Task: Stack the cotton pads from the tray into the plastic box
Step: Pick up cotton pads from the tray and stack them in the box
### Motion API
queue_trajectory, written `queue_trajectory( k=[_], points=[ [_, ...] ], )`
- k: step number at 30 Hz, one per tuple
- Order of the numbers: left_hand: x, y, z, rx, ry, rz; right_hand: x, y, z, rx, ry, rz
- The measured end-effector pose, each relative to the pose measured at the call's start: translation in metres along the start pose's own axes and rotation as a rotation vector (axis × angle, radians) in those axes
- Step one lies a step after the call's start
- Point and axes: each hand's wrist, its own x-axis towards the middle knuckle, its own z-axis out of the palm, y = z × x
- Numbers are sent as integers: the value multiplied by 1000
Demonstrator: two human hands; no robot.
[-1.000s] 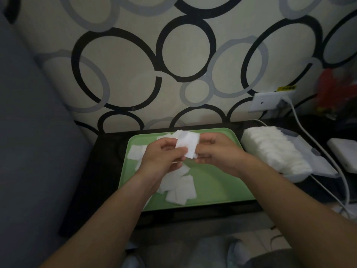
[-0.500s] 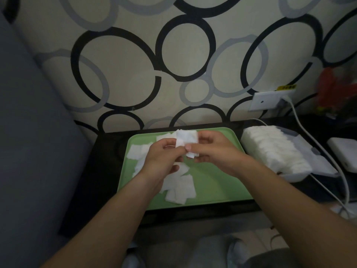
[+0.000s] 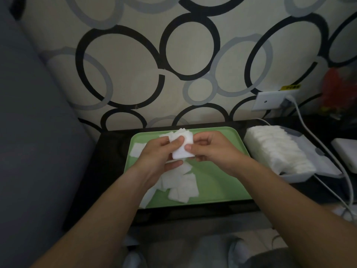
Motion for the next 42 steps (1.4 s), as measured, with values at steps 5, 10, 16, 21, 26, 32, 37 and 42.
queue_trajectory(
  k=[5, 10, 16, 21, 26, 32, 37, 42],
  points=[
    [2, 1, -4, -24, 72, 33, 4, 0, 5, 23, 78, 20],
    [6, 8, -21, -56, 237, 75, 10, -1, 15, -86, 158, 78],
    [5, 10, -48, -37, 298, 95, 21, 22, 27, -702, 74, 5],
    [6, 6, -57, 4, 303, 77, 26, 25, 38, -998, -27, 60],
    [4, 3, -62, 18, 285, 76, 29, 24, 39, -974, -21, 74],
    [3, 4, -65, 9, 288, 81, 32, 25, 39, -829, 65, -5],
    [3, 3, -65, 21, 301, 96, 34, 17, 30, -647, 222, -55],
    [3, 0, -63, 75, 278, 104, 28, 2, 21, -44, 196, -13]
  ],
)
